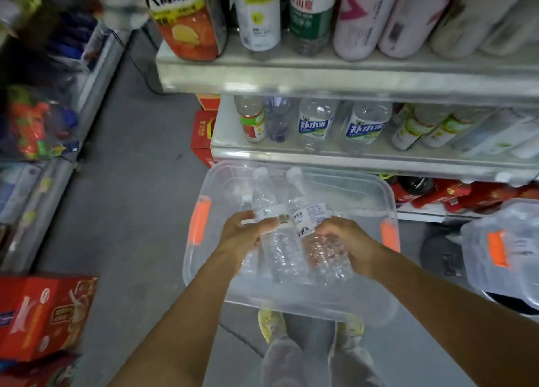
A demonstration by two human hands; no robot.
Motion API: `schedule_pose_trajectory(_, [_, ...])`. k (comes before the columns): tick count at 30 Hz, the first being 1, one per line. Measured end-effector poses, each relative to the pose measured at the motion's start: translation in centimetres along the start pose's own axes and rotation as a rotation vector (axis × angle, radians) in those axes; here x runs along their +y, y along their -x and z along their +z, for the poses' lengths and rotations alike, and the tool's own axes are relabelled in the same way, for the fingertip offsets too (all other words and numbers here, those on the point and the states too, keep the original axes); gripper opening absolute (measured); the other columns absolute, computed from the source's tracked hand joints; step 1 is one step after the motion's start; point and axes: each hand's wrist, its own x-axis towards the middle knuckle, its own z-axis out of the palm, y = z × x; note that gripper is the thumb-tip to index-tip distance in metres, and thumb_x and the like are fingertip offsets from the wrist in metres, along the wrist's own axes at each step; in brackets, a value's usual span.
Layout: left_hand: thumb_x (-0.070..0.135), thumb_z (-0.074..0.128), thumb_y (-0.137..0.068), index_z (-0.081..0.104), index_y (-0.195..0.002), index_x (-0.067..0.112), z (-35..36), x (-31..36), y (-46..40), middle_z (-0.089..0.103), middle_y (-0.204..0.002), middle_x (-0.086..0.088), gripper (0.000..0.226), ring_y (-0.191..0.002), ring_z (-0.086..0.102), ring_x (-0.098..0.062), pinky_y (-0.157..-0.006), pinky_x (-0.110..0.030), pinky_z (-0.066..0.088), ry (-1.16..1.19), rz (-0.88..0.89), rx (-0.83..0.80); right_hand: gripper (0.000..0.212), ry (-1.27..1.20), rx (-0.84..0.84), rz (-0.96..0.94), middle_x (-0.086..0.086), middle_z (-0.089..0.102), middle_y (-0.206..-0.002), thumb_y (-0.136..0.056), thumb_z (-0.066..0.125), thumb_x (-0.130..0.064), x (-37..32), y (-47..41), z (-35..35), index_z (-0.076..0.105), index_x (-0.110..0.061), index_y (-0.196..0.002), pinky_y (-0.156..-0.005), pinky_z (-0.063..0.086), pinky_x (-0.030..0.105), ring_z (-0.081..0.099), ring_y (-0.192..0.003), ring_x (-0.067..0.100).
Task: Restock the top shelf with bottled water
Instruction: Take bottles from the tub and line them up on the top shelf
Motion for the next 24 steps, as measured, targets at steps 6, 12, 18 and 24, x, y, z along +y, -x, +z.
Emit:
schedule_pose_trajectory(6, [0.024,0.054,-0.091,0.074,-0.103,0.012,-1.6,7.9,7.8,0.069,-0.104,-0.014,0.027,-0.093,0.064,-0.031,-0.086,-0.042,0.050,0.302,0.072,-0.248,0.053,-0.099,-0.091,-0.139,0.001,0.068,-0.113,-0.054,0.081,-0.055,-7.2,7.4,2.4,0.076,-0.028,-0.101,-0.105,0.042,0.045,0.058,-0.112,0.025])
schedule_pose_trajectory(12, [0.041,0.070,-0.077,0.070,-0.114,0.013,-2.7,15.5,15.9,0.070,-0.116,-0.020,0.047,-0.101,0.068,-0.036,-0.089,-0.050,0.055,0.364,0.279,-0.453,0.045,-0.190,-0.151,-0.385,0.011,0.072,-0.106,-0.065,0.080,-0.038,-14.4,14.8,4.7,0.072,-0.013,-0.102,-0.075,0.058,0.037,0.070,-0.093,0.025])
schedule_pose_trajectory(18, [0.045,0.083,-0.069,0.064,-0.125,0.012,-3.6,21.6,21.3,0.070,-0.117,-0.016,0.068,-0.105,0.069,-0.033,-0.089,-0.049,0.056,0.283,0.503,-0.463,0.048,-0.223,-0.200,-0.599,0.020,0.071,-0.111,-0.078,0.073,-0.027,-19.2,21.6,5.8,0.065,-0.006,-0.120,-0.068,0.059,0.037,0.071,-0.089,0.031])
schedule_pose_trajectory(24, [0.050,0.083,-0.069,0.062,-0.128,0.011,-3.2,26.2,24.8,0.067,-0.124,-0.016,0.074,-0.118,0.062,-0.037,-0.101,-0.056,0.047,0.230,0.679,-0.508,0.042,-0.060,-0.096,-0.845,0.016,0.075,-0.099,-0.073,0.078,-0.015,-23.9,27.1,4.9,0.067,-0.004,-0.112,-0.066,0.060,0.034,0.072,-0.077,0.023])
